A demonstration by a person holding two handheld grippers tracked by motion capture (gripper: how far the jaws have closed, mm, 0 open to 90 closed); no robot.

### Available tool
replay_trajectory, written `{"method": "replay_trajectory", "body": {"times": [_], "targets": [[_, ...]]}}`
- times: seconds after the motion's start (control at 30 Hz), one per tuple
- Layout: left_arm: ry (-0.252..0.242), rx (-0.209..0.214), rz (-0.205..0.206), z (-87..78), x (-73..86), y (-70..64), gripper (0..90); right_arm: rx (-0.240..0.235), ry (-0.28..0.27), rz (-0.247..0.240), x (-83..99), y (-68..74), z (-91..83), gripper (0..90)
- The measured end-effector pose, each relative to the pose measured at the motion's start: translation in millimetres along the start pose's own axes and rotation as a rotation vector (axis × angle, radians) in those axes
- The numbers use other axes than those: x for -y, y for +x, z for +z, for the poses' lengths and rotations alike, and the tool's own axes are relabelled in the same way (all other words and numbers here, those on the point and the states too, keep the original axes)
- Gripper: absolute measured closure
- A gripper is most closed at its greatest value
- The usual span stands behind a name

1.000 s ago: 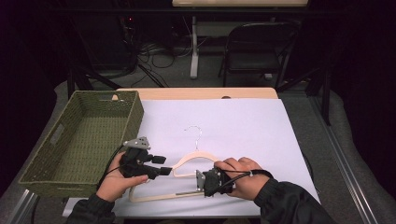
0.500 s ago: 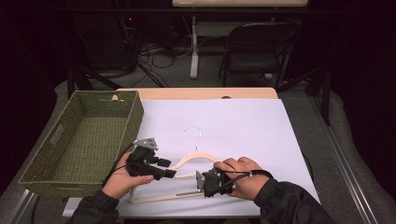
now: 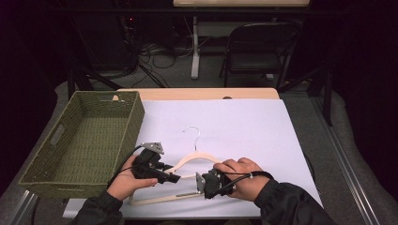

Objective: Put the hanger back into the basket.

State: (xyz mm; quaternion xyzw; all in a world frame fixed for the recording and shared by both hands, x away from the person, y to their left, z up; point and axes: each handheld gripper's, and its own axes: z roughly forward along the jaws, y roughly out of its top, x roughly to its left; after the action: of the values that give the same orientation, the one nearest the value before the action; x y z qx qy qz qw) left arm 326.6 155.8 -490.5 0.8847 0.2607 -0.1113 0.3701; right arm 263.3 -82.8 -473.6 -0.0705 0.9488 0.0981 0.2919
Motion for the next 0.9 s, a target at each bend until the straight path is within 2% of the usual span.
{"method": "replay_trajectory", "body": {"times": [0.37, 0.47, 0.6, 0.67, 0.7, 0.73, 0.83, 0.87, 0.9], "targets": [[0.01, 0.019, 0.001, 3.6, 2.0, -0.3, 64.2, 0.022, 0.012, -0.022, -0.3, 2.3, 1.5, 85.3], [0.006, 0.039, -0.002, 2.8, 2.9, -0.9, 68.2, 0.022, 0.014, -0.023, 0.1, 2.2, 2.5, 85.1], [0.022, 0.054, 0.014, 3.4, 2.9, -3.5, 77.1, 0.014, 0.025, -0.028, 0.7, 2.0, 4.8, 85.0], [0.03, 0.078, 0.025, 3.9, 2.6, -5.3, 82.7, 0.014, 0.033, -0.03, 0.7, 2.3, 6.2, 85.2], [0.039, 0.054, 0.041, 3.8, 2.1, -7.2, 83.6, 0.015, 0.035, -0.031, 0.7, 2.2, 6.6, 85.3], [0.045, 0.05, 0.046, 3.9, 1.7, -9.2, 84.1, 0.018, 0.034, -0.032, 0.8, 1.9, 6.6, 85.2], [0.034, 0.09, 0.061, 1.1, 0.8, -11.5, 86.5, 0.018, 0.029, -0.028, 1.5, 1.2, 6.3, 84.7], [0.031, 0.068, 0.066, 0.7, 0.3, -13.4, 86.7, 0.022, 0.021, -0.028, 2.2, 0.7, 6.2, 84.5], [0.028, 0.073, 0.066, 0.0, -0.1, -13.7, 86.9, 0.026, 0.016, -0.019, 2.5, 0.7, 5.9, 84.1]]}}
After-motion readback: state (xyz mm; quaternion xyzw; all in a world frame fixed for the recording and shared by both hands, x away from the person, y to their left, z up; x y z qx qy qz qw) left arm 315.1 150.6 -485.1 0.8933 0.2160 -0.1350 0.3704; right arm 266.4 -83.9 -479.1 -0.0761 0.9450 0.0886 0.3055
